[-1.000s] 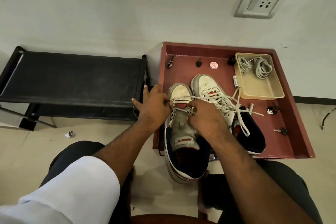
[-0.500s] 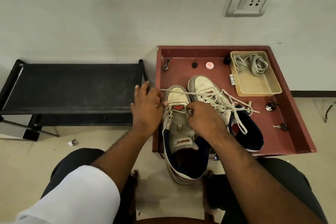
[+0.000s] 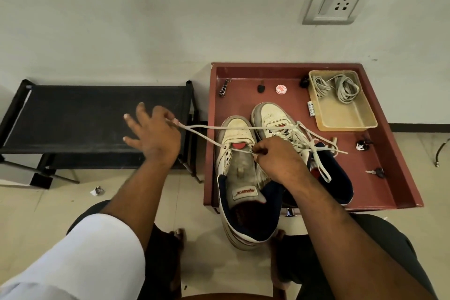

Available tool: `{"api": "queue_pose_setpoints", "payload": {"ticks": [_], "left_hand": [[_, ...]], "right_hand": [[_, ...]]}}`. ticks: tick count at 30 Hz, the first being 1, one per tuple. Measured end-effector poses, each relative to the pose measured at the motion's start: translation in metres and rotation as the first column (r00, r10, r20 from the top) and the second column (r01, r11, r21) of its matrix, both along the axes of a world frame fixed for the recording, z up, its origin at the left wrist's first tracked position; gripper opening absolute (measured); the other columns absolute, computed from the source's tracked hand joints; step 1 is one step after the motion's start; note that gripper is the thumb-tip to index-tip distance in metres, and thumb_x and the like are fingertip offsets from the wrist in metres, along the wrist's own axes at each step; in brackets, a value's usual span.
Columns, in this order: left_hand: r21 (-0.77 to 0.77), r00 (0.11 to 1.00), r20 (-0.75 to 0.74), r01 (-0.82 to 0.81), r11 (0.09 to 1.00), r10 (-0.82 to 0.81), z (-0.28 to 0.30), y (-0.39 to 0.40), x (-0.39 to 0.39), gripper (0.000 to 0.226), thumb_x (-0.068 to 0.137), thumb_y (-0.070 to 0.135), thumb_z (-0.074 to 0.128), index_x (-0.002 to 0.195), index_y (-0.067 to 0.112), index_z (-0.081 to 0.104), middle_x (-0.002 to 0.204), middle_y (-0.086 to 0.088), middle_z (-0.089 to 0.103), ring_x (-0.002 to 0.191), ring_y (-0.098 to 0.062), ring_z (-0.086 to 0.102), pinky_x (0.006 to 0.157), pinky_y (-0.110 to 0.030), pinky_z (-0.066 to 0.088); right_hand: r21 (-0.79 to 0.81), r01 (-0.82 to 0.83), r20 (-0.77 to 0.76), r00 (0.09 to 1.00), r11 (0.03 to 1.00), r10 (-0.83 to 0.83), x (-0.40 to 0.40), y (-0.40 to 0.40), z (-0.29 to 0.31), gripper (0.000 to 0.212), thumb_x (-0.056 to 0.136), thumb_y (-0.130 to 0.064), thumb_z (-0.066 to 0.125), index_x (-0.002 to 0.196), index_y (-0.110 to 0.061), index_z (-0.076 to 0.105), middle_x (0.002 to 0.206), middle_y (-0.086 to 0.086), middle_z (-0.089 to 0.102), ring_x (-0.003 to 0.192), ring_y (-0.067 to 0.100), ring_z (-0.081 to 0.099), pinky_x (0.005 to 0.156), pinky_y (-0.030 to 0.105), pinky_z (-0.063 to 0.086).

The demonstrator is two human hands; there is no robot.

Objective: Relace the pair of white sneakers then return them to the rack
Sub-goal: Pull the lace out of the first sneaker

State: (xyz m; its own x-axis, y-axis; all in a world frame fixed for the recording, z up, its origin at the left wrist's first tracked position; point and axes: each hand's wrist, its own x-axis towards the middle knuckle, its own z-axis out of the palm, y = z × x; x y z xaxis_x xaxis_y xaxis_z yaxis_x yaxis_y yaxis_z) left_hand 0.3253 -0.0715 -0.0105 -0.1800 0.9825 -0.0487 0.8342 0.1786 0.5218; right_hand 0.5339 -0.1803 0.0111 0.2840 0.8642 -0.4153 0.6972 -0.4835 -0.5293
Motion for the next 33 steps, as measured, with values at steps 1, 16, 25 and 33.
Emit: {"api": "queue_pose_setpoints", "payload": {"ticks": [1, 16, 25, 33], "left_hand": [[-0.038, 0.994, -0.028, 0.101, 0.994, -0.102, -0.002, -0.005, 0.006, 0.022, 0.094, 0.032, 0.062, 0.114, 0.027, 0.055, 0.163, -0.006, 0.011, 0.149, -0.04, -0.007, 0.113, -0.071, 0.004], [-0.114, 0.997, -0.074, 0.011, 0.993, -0.02, 0.011, 0.014, -0.021, 0.014, 0.091, 0.034, 0.066, 0.099, 0.023, 0.068, 0.158, -0.005, 0.027, 0.149, -0.037, 0.007, 0.112, -0.072, 0.006], [-0.261, 0.851, 0.067, 0.518, 0.814, -0.52, -0.014, -0.026, 0.034, 0.013, 0.09, 0.04, 0.064, 0.101, 0.037, 0.058, 0.165, 0.003, 0.004, 0.15, -0.033, -0.015, 0.114, -0.065, -0.004], [-0.273, 0.835, -0.06, 0.513, 0.814, -0.547, -0.017, -0.019, 0.034, 0.007, 0.094, 0.034, 0.059, 0.091, 0.038, 0.056, 0.165, 0.008, 0.005, 0.149, -0.031, -0.019, 0.11, -0.068, -0.014]], "right_hand": [[-0.001, 0.004, -0.004, 1.0, 1.0, -0.004, 0.001, 0.001, 0.0, 0.03, 0.092, -0.01, 0.059, 0.121, -0.016, 0.067, 0.121, 0.003, 0.068, 0.103, 0.017, 0.064, 0.088, 0.025, 0.048], [-0.006, -0.031, 0.014, 0.999, 0.999, 0.031, 0.001, -0.003, 0.0, 0.033, 0.093, -0.01, 0.055, 0.123, -0.019, 0.067, 0.126, 0.0, 0.066, 0.103, 0.016, 0.065, 0.085, 0.022, 0.046], [-0.006, -0.053, 0.047, 0.997, 0.999, 0.053, -0.001, -0.002, 0.006, 0.031, 0.093, -0.01, 0.055, 0.12, -0.017, 0.069, 0.12, 0.004, 0.069, 0.102, 0.021, 0.065, 0.089, 0.031, 0.052], [-0.002, -0.054, 0.034, 0.998, 0.999, 0.054, 0.0, -0.002, 0.003, 0.032, 0.093, -0.012, 0.056, 0.123, -0.018, 0.067, 0.124, 0.001, 0.067, 0.107, 0.018, 0.064, 0.092, 0.027, 0.049]]}}
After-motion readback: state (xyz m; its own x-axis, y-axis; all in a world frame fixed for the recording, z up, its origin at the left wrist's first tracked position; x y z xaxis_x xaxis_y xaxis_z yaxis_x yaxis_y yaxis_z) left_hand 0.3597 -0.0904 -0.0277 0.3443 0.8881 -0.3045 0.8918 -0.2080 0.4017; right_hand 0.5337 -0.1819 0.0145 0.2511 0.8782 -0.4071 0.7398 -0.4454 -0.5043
